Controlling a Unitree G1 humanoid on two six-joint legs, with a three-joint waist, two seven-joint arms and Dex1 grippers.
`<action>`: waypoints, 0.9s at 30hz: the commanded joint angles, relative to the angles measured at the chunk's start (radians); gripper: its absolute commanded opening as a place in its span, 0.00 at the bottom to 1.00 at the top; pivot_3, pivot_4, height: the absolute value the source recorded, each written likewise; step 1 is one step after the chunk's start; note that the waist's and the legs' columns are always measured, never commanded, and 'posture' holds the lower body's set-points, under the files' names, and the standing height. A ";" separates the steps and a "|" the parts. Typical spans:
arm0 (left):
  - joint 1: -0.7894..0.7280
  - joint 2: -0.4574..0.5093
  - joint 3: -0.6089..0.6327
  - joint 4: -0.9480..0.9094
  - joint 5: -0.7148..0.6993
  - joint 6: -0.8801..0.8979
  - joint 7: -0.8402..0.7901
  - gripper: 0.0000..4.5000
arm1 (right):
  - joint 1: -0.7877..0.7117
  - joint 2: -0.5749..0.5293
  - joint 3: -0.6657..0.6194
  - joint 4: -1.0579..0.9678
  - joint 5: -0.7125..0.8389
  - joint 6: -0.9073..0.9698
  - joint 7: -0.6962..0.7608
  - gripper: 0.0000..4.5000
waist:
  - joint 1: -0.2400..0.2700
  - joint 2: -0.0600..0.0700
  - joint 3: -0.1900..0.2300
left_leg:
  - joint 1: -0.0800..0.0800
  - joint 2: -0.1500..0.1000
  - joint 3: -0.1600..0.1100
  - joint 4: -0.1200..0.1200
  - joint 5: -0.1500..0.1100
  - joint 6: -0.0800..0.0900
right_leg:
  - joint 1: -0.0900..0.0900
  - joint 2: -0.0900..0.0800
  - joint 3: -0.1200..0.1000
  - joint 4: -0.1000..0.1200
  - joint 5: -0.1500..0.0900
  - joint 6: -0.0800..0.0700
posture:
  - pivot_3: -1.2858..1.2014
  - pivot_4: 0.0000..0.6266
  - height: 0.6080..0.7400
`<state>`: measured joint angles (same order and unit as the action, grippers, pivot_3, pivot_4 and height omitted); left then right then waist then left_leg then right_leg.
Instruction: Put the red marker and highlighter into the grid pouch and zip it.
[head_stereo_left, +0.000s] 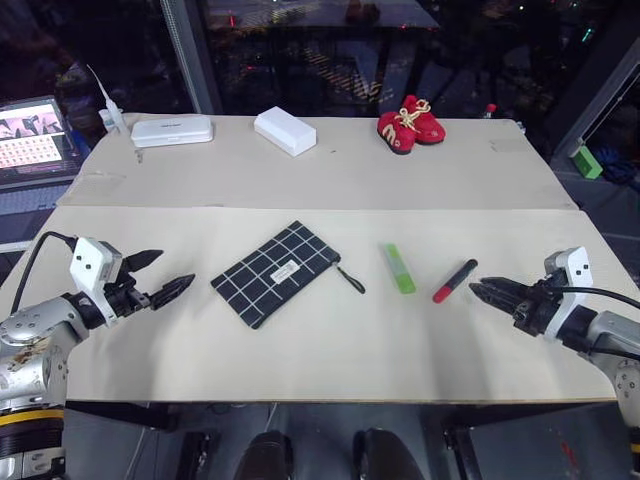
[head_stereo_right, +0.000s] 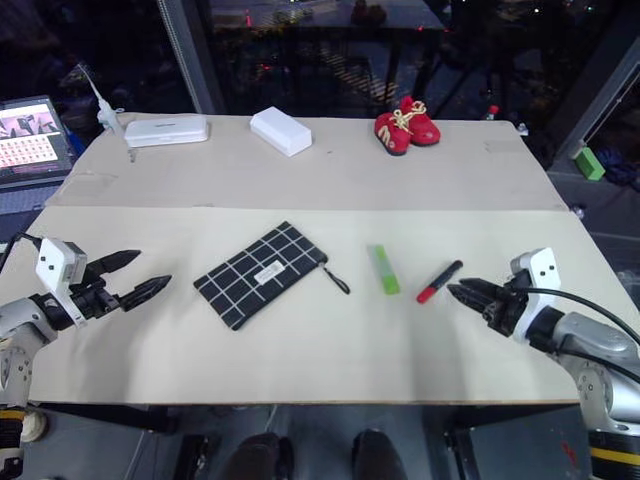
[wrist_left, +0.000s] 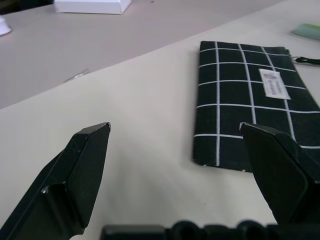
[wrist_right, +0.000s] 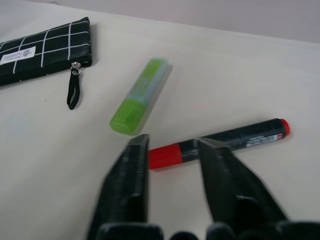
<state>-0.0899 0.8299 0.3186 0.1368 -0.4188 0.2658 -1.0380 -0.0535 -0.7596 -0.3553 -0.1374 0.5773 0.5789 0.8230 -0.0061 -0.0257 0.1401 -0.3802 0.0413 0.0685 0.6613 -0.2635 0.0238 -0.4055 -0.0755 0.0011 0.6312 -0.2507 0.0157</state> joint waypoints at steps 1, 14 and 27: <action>0.040 0.044 -0.041 0.018 0.085 -0.078 -0.028 1.00 | -0.023 -0.012 -0.024 -0.046 0.035 0.019 0.004 0.00 | -0.005 0.000 0.000 | 0.000 0.000 0.000 0.000 0.000 0.000 | 0.000 0.000 0.000 0.000 0.000 0.000 | 0.52 0.24 1.00; -0.019 -0.033 -0.043 -0.079 0.017 -0.040 0.003 1.00 | -0.515 0.263 0.482 -0.038 -0.125 0.112 -0.128 0.00 | -0.032 0.000 0.000 | 0.000 0.003 0.000 0.000 0.000 0.000 | -0.003 0.004 0.002 0.003 0.001 -0.001 | 0.52 0.24 1.00; 0.001 -0.059 -0.067 -0.080 0.054 -0.087 0.026 1.00 | -0.942 0.537 0.756 0.718 -0.559 -0.261 -0.215 0.00 | -0.013 0.000 0.000 | -0.011 0.000 0.003 0.003 0.002 -0.002 | -0.017 0.000 0.001 0.016 0.001 -0.001 | 0.52 0.24 1.00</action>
<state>-0.0985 0.7744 0.2507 0.0909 -0.3661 0.1956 -1.0208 -1.0021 -0.2033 0.3953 0.5174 0.0650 0.3887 0.6073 -0.0187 -0.0259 0.1397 -0.3911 0.0410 0.0720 0.6645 -0.2618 0.0214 -0.4229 -0.0755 0.0024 0.6473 -0.2496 0.0144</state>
